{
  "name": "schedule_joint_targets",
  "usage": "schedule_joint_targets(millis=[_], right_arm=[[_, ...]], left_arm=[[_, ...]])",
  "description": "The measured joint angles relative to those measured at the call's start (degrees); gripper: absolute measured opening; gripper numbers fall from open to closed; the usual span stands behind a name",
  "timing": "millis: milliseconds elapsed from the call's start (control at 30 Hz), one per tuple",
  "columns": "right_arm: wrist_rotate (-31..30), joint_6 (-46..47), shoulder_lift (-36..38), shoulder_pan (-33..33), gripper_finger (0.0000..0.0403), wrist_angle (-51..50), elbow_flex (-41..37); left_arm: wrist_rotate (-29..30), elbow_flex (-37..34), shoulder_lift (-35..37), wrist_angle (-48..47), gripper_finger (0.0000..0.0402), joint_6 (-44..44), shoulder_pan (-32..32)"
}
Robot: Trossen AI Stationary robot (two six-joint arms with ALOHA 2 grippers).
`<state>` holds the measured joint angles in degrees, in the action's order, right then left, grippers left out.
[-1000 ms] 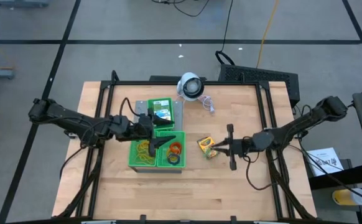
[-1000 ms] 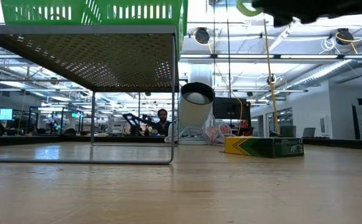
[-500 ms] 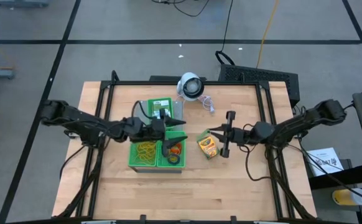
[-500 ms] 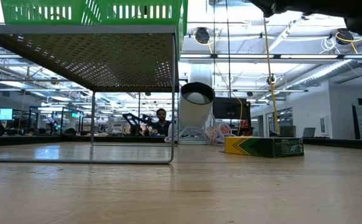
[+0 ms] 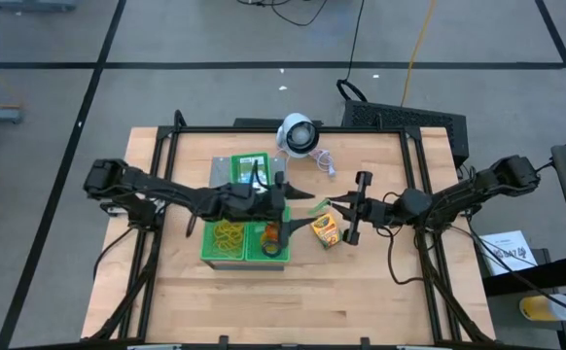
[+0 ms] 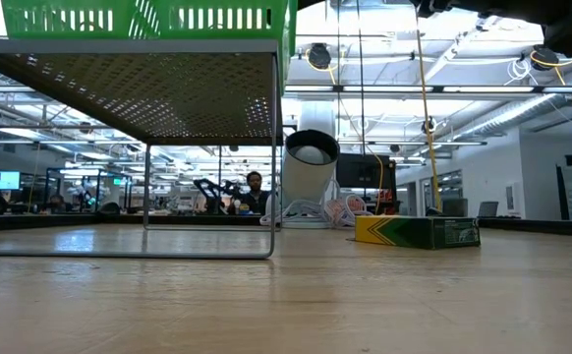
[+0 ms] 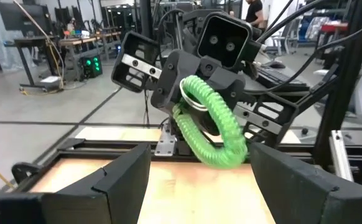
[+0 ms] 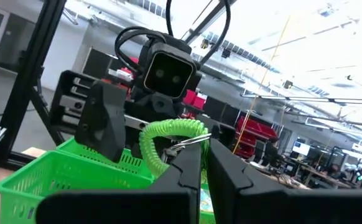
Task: Pick & Place Office Desk Supplies
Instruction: Put the green spring keychain into the bottom right basket on the shelf
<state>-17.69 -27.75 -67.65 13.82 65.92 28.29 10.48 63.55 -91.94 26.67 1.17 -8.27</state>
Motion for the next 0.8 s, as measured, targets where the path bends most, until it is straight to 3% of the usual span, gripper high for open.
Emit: schedule_joint_targets(millis=[233, 367, 667, 800], right_arm=[[2.76, 0.01, 0.02, 0.05, 0.0004, -1.48, 0.02], [2.95, 0.07, 0.02, 0.13, 0.0004, -2.18, 0.02], [2.95, 0.48, 0.02, 0.13, 0.0005, -2.96, 0.02], [2.91, 2.1, 0.02, 0.13, 0.0023, -2.96, 0.02]], left_arm=[[0.83, 2.31, -1.86, -0.04, 0.0283, 1.69, 0.0], [1.49, 2.36, -1.77, -0.08, 0.0254, 1.7, 0.0], [1.49, 2.36, -1.77, -0.99, 0.0089, 0.2, 0.0], [1.49, 2.36, -1.73, -0.86, 0.002, 1.37, 0.0]])
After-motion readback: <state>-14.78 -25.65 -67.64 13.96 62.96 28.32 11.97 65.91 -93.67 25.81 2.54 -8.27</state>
